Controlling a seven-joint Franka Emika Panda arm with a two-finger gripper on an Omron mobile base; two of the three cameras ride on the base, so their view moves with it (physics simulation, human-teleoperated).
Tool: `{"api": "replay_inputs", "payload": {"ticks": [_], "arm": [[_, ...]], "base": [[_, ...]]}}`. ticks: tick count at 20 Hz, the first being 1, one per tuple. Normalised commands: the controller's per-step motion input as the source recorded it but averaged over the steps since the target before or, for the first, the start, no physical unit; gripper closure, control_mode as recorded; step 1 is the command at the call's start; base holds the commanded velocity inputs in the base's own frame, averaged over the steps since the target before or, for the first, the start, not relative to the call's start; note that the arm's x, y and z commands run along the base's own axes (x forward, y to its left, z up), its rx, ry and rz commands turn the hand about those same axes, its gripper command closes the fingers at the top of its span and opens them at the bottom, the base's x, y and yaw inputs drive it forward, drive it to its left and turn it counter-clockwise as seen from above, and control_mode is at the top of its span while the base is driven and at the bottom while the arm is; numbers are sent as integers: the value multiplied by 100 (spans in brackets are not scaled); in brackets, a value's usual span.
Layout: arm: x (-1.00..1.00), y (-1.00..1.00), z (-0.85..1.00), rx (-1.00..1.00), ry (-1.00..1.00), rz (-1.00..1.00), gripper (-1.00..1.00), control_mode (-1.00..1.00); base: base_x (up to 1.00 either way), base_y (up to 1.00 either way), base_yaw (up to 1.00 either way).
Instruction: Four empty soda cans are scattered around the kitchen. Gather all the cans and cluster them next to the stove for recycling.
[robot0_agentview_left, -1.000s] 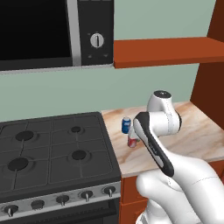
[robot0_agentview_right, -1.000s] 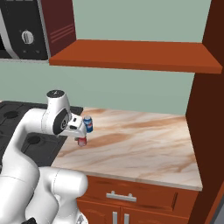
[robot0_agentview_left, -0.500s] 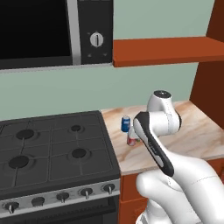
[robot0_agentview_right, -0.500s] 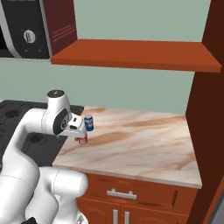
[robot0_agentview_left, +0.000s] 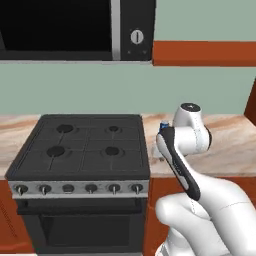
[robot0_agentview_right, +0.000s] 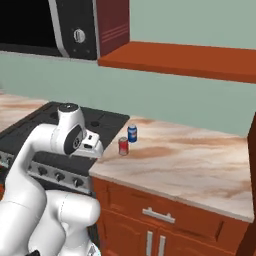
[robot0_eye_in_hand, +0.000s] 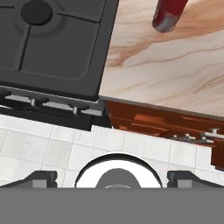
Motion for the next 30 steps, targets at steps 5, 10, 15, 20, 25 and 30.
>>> {"api": "replay_inputs", "payload": {"ticks": [5,10,15,20,25,30], "arm": [[0,0,0,0,0,0,-100,100],[0,0,0,0,0,0,-100,100],[0,0,0,0,0,0,-100,100],[0,0,0,0,0,0,-100,100],[0,0,0,0,0,0,-100,100],[0,0,0,0,0,0,-100,100]], "base": [[0,0,100],[1,0,99],[7,0,94],[0,39,85],[0,41,85],[27,0,83]]}}
